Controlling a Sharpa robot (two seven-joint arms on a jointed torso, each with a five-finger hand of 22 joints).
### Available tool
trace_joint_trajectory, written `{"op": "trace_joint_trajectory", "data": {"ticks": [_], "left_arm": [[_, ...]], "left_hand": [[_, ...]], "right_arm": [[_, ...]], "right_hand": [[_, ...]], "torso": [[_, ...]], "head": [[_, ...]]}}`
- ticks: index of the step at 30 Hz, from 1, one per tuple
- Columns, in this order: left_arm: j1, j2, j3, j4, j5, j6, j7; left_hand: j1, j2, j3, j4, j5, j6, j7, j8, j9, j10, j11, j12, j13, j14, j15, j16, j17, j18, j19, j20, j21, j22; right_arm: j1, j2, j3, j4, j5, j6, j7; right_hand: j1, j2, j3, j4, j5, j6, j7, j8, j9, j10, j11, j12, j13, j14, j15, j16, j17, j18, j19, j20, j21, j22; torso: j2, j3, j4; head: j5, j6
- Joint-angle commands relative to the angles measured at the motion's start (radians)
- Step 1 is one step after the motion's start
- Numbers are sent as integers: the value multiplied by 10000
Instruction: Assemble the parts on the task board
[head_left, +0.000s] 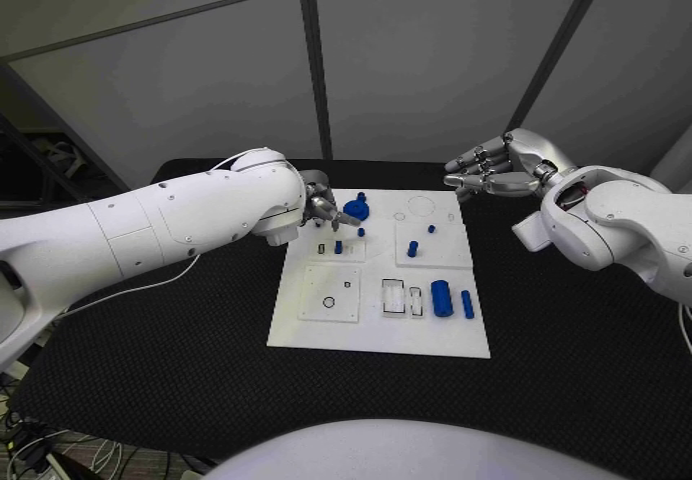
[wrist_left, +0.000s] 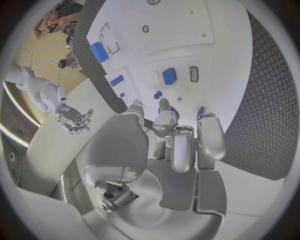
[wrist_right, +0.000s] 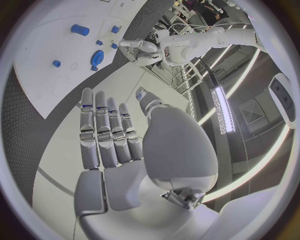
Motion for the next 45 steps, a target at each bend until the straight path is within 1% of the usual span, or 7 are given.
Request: {"op": "trace_joint_trajectory", "data": {"ticks": [1,6,10,13,19,29,45], "left_arm": [[50,-35,142,-52,-26,417,-39],[280,119,278,-750,134,1019,334],[542,535,323,-1967,460,1497,832],[630,843,310,-2762,470,1809,1080],[689,1262,224,-3745,232,2362,1231],[680,1651,-45,-4514,-110,2766,948],[638,1794,-103,-4966,-245,2722,920]], "left_hand": [[44,-78,-32,25,-51,54,-17,-73,14,362,-43,-42,404,897,12,12,1839,-570,-43,-20,-36,-89],[688,295,129,-114,-40,-361,100,-396,-93,253,28,-349,360,880,101,-32,1783,-534,-177,44,-182,-281],[990,394,60,-149,-39,-675,248,-626,-424,176,150,-617,331,869,210,-66,1739,-511,-253,143,-283,-396],[1067,414,-37,-123,-41,-858,320,-627,-683,126,212,-798,307,861,266,-88,1712,-497,-290,201,-338,-451],[1070,456,-146,-68,-45,-914,355,-615,-921,121,246,-801,337,868,300,-65,1741,-495,-280,245,-348,-439],[849,534,-362,3,-53,-787,339,-586,-1146,153,240,-697,414,884,305,-21,1797,-491,-258,268,-351,-412],[704,601,-480,-1,-54,-734,323,-582,-1259,166,229,-682,446,888,298,-6,1815,-485,-265,266,-371,-424]], "right_arm": [[19,0,8,-4,53,-3,110],[19,3,8,-18,53,9,96],[19,16,7,-24,53,13,87],[19,29,7,-25,53,16,80],[20,51,7,-20,52,21,68],[20,90,7,1,50,-25,101],[19,138,7,-22,49,-32,116]], "right_hand": [[-102,28,-64,-6,43,-68,19,-21,-9,-68,-5,-16,-8,-39,44,-45,-12,95,23,66,-68,-9],[-90,46,-74,-7,52,-69,18,-18,-7,-73,-6,-14,-7,-43,46,-44,-20,97,29,68,-84,-25],[-71,59,-77,-15,62,-68,15,-16,-6,-74,-8,-12,-6,-45,45,-43,-25,99,36,69,-95,-37],[-46,81,-83,-24,81,-66,12,-12,-4,-75,-10,-8,-3,-47,43,-41,-34,102,50,70,-112,-57],[-46,81,-83,-24,81,-66,12,-12,-4,-75,-10,-8,-3,-47,43,-41,-34,102,50,70,-112,-57],[-14,110,-91,-35,108,-61,8,-8,0,-72,-15,-4,0,-47,39,-38,-46,106,71,69,-135,-84],[-7,115,-94,-38,114,-62,8,-8,0,-72,-16,-4,1,-48,38,-38,-49,107,77,69,-141,-91]], "torso": [[16,-1,-7],[16,0,-12],[32,2,-31],[30,1,-33],[99,-3,-67],[108,0,-73],[102,-5,-59]], "head": [[-20,30],[-40,59],[-53,122],[-55,118],[21,160],[7,97],[78,100]]}}
